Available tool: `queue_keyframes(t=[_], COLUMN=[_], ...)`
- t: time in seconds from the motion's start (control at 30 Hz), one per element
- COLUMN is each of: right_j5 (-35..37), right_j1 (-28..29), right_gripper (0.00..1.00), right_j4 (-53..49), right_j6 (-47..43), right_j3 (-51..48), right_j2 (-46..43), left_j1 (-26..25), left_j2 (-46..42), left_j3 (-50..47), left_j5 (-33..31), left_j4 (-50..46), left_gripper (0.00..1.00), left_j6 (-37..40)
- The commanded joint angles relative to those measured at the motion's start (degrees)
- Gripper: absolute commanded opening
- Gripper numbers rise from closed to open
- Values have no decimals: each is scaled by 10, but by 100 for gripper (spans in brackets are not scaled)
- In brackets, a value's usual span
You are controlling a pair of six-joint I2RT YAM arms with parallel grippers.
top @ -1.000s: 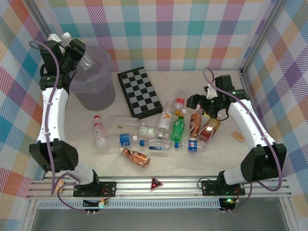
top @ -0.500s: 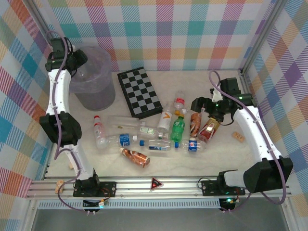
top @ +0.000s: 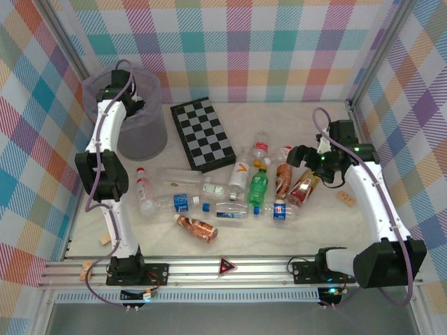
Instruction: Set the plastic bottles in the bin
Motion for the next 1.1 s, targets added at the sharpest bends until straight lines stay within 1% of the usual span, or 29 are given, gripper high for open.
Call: queue_keyframes(t=[0.0,0.07,0.13,0.27,0.3,0.33,0.37,0.57,0.8,0.93,1.07], right_j5=[8,11,12,64,67,67,67,31,34,43,40], right_j1=[-13,-20,-29,-35,-36,-37,-37,-38,-48,-47,-48], right_gripper=[99,100,100,100,100,99,100,99,100,99,99], right_j4=[-1,-2,-3,-23,-26,-26,-27,-6,-21,-25,-23], right_j6=[-4,-3,-1,8,3,0,-1,6,20,26,29], right_j3=[-8,-14,-20,-23,-25,-26,-29,-50,-54,-69,-98], right_j2=[-15,-18,-19,-14,-11,-9,-6,0,25,22,12], left_j1=[2,2,2,2,2,2,2,2,2,2,2], left_j2=[15,20,20,10,6,2,-3,-31,-79,-112,-142], left_j3=[-8,-11,-16,-26,-28,-28,-28,3,61,67,51], left_j5=[-10,-10,-9,-3,-2,-1,-1,1,-6,-6,-5], left_j4=[-21,-21,-21,-20,-20,-20,-19,-27,-33,-29,-22], left_gripper=[43,45,53,84,91,97,100,100,100,100,100], left_j6=[17,16,15,10,10,10,10,10,2,-4,-6])
